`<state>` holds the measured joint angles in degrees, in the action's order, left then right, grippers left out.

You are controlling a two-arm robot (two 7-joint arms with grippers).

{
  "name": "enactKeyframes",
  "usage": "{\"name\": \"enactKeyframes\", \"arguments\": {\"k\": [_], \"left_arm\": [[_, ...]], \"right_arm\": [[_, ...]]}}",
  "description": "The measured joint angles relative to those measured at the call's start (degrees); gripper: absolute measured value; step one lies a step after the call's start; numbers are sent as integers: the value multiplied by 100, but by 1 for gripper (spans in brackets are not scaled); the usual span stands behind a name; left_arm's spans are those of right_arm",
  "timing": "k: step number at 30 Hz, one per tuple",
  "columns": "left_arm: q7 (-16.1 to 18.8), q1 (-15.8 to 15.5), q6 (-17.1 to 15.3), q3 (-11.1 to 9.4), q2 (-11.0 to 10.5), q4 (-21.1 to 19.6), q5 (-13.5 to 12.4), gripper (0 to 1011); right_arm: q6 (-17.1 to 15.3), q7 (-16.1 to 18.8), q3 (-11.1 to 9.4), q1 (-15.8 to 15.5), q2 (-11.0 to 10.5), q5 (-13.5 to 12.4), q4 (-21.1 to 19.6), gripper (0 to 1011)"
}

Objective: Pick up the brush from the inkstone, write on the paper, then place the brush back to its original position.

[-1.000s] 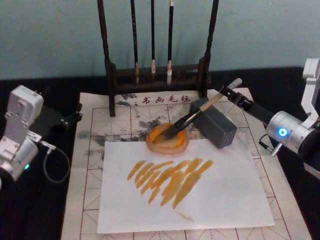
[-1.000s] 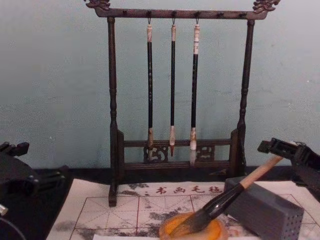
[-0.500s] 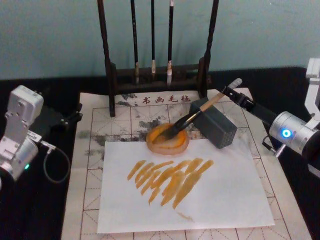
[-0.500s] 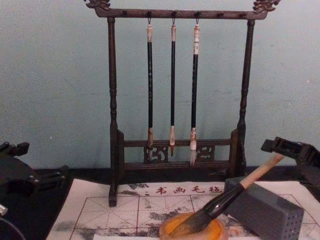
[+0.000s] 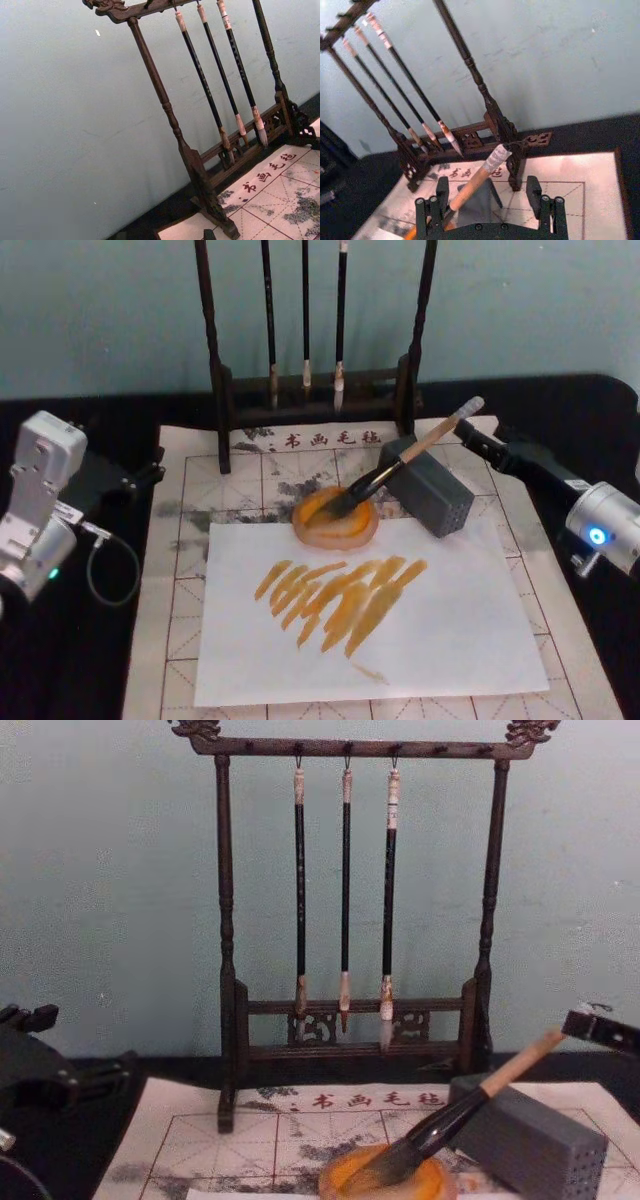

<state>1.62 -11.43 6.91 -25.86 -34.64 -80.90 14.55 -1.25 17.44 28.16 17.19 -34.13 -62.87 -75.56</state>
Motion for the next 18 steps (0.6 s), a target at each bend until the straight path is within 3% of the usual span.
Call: {"name": "enactKeyframes", "arguments": {"k": [5, 9, 18], "left_arm": [[0, 0, 0, 0, 0, 0, 0, 1001], [0, 0, 0, 0, 0, 0, 0, 1001], [0, 0, 0, 0, 0, 0, 0, 1001]], "right_arm": [[323, 2, 80, -119, -127, 559, -51, 1003], [378, -58, 126, -151, -154, 817, -30, 1003], [393, -111, 132, -153, -119, 990, 27, 1002]]}}
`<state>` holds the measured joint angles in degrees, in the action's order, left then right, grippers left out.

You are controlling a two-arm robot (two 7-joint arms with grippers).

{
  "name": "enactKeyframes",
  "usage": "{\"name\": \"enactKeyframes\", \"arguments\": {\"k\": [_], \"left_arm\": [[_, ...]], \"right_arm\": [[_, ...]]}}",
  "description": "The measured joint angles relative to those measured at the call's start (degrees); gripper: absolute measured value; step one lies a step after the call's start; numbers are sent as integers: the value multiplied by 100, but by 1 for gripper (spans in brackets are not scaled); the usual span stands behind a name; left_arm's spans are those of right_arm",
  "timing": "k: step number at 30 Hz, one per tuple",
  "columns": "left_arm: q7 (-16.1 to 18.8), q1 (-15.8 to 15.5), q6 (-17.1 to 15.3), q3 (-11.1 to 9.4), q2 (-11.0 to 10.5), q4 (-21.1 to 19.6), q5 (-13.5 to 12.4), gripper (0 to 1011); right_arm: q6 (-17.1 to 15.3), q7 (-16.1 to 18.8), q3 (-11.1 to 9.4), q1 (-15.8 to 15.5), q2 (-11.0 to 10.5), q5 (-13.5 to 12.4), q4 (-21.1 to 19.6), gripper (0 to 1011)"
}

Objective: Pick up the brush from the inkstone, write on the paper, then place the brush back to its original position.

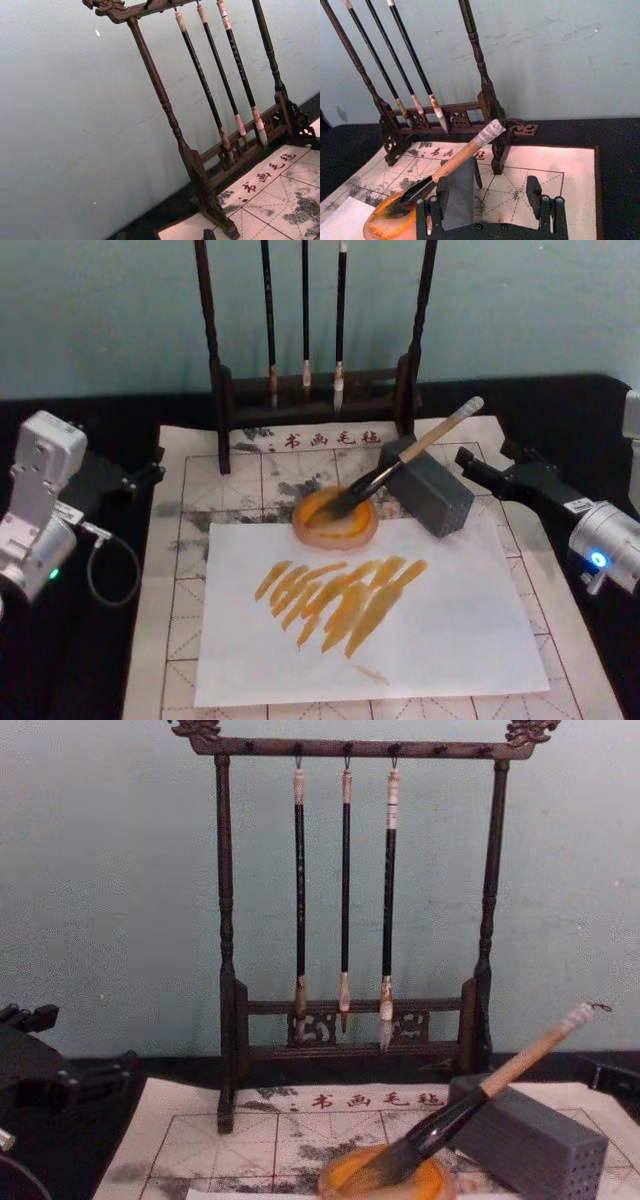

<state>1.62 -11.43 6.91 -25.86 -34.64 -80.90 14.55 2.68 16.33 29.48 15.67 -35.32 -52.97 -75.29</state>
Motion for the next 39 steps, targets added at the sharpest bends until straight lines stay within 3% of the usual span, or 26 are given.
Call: {"name": "enactKeyframes", "arguments": {"k": [39], "left_arm": [[0, 0, 0, 0, 0, 0, 0, 1001]], "right_arm": [[19, 4, 6, -7, -21, -2, -14, 1002]]}}
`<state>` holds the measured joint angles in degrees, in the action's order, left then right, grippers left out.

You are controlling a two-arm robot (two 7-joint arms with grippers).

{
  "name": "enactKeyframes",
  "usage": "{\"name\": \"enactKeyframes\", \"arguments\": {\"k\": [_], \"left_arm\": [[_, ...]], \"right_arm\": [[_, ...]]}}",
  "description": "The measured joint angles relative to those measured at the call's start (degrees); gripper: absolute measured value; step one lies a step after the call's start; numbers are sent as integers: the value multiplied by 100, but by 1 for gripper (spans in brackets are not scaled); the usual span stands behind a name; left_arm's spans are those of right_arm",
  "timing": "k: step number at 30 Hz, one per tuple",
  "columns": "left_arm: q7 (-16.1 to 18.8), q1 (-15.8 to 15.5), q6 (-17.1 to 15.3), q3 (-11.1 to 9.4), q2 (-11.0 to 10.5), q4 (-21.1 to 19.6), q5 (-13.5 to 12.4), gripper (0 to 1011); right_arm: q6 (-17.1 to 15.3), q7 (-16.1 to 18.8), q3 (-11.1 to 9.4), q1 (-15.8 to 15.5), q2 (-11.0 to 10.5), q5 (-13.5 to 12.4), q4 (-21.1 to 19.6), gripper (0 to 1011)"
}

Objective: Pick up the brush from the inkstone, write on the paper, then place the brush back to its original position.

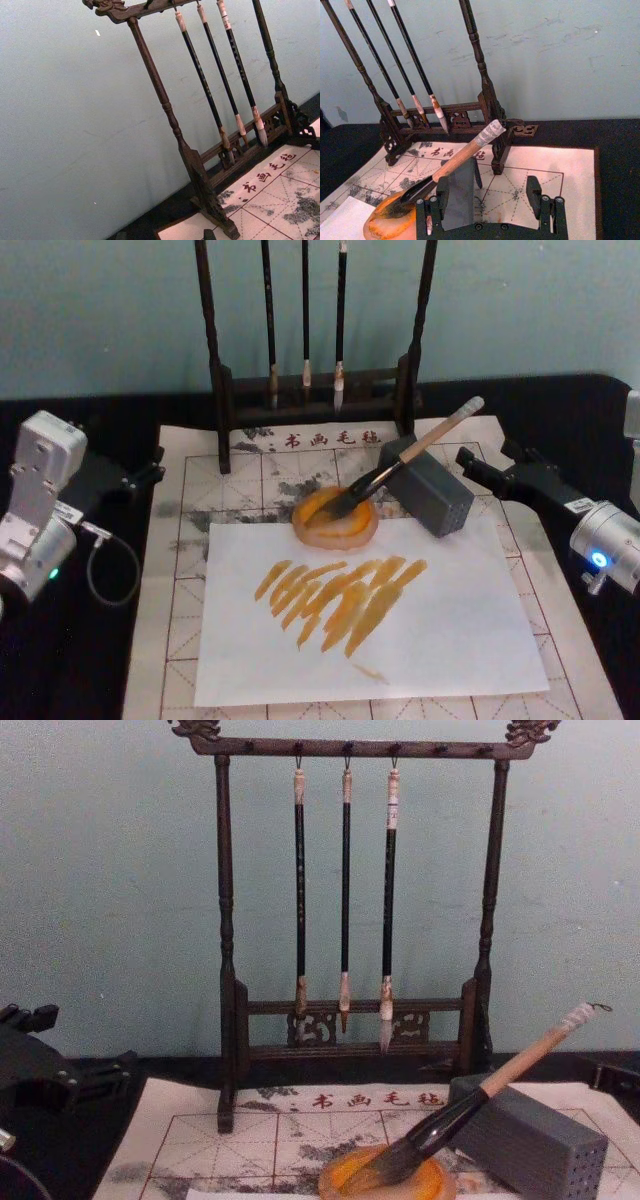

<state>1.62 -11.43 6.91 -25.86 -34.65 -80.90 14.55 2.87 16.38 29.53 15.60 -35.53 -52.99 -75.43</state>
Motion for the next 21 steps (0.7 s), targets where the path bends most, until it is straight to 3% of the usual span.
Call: {"name": "enactKeyframes", "arguments": {"k": [21], "left_arm": [[0, 0, 0, 0, 0, 0, 0, 1001]], "right_arm": [[0, 0, 0, 0, 0, 0, 1, 1003]]}}
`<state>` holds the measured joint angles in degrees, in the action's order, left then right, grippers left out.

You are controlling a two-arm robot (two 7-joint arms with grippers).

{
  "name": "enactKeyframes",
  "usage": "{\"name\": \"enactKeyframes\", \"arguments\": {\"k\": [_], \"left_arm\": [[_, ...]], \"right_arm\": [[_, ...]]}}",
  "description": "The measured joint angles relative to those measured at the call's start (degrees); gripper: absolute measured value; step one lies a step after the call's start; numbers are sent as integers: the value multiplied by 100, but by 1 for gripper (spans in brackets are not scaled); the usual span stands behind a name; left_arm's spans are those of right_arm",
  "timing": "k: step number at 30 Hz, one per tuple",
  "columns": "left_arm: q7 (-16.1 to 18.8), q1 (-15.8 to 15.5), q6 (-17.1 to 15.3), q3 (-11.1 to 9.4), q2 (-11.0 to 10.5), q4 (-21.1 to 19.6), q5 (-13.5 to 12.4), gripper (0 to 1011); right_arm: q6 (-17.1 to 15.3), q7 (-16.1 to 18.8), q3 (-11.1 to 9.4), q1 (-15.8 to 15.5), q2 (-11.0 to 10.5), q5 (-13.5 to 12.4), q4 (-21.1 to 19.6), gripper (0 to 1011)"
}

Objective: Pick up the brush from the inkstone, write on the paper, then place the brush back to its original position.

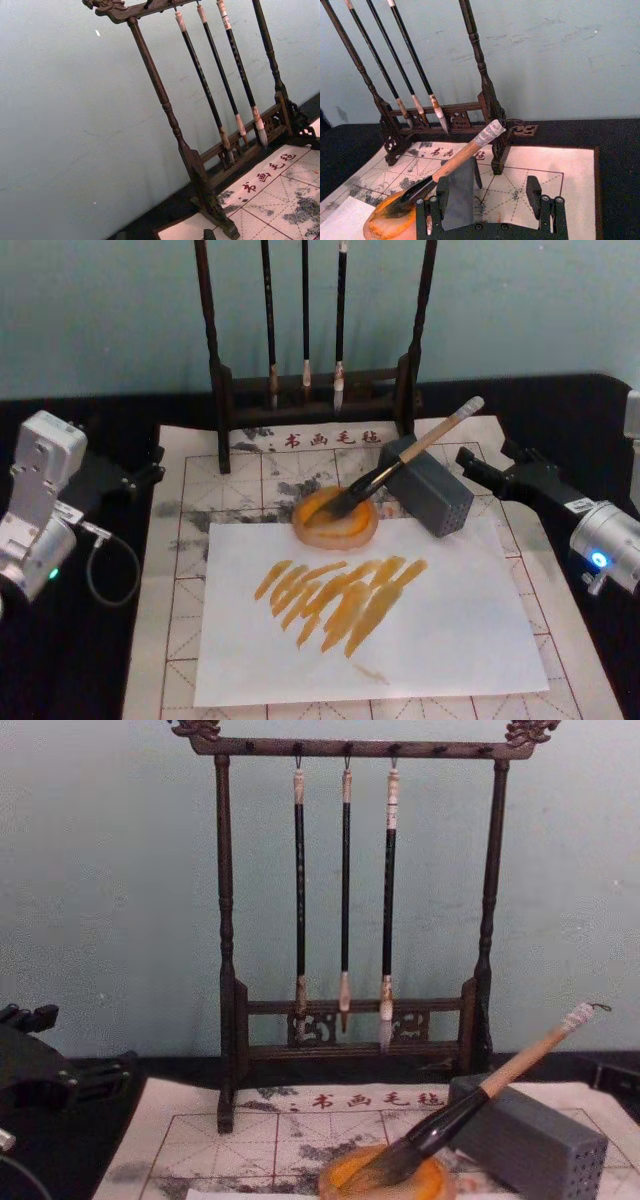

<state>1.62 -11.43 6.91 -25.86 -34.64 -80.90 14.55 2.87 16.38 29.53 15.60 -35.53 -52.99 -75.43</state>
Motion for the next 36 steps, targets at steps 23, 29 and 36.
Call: {"name": "enactKeyframes", "arguments": {"k": [23, 29, 36], "left_arm": [[0, 0, 0, 0, 0, 0, 0, 1001], [0, 0, 0, 0, 0, 0, 0, 1001], [0, 0, 0, 0, 0, 0, 0, 1001]], "right_arm": [[0, 0, 0, 0, 0, 0, 0, 1002], [0, 0, 0, 0, 0, 0, 0, 1002], [0, 0, 0, 0, 0, 0, 0, 1003]]}}
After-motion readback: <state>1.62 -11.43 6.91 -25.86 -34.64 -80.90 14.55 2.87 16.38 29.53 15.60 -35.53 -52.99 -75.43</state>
